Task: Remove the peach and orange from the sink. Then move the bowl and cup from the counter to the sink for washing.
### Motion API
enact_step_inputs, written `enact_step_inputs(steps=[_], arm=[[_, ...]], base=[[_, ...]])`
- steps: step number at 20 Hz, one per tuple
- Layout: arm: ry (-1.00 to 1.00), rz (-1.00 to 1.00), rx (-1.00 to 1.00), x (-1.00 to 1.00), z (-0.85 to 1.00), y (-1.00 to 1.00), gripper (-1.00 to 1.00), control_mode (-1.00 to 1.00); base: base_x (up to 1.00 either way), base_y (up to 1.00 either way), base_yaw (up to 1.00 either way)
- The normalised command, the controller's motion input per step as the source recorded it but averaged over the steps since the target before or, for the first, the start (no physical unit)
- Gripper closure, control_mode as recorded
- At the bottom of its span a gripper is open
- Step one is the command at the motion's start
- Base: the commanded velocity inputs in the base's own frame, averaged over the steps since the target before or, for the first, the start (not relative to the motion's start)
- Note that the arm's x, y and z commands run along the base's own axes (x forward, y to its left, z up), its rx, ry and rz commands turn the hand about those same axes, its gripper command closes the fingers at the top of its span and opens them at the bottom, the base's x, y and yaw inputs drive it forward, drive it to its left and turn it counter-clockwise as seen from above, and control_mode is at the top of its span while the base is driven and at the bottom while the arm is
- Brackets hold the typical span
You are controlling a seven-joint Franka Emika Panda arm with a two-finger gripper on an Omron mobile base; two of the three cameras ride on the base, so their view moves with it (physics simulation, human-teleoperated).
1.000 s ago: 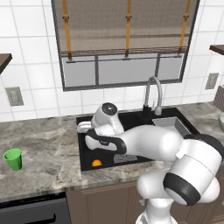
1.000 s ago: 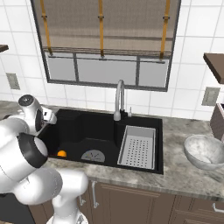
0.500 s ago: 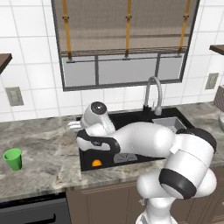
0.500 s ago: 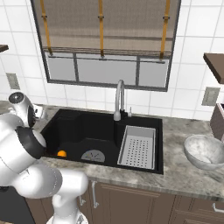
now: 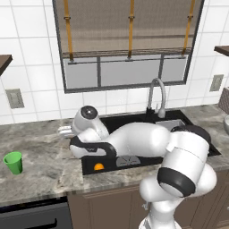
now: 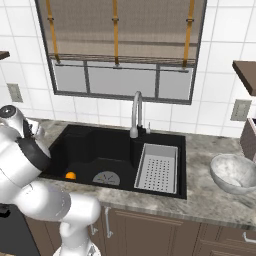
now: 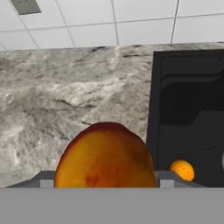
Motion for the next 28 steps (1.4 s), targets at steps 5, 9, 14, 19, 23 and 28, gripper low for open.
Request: enact_step_inputs(steps=[5, 9, 14, 19, 23, 28], arm=[[0.04, 0.01, 0.00, -0.02, 0.00, 0.38, 1.00, -1.00], [0.06, 0.03, 0.00, 0.00, 0.00, 0.26, 1.00, -1.00], [0.07, 0.05, 0.00, 0.00, -0.07, 0.18, 1.00, -1.00], [0.00, 0.05, 0.00, -0.03, -0.16, 0.15, 1.00, -1.00], [0.00, 0.03, 0.00, -0.04, -0.21, 0.15, 1.00, -1.00], [0.00, 0.02, 0.00, -0.01, -0.19, 0.10, 1.00, -1.00]], base=[[0.00, 0.00, 0.00], [0.00, 0.00, 0.00], [0.00, 0.00, 0.00], [0.00, 0.00, 0.00], [0.00, 0.00, 0.00], [0.00, 0.00, 0.00]])
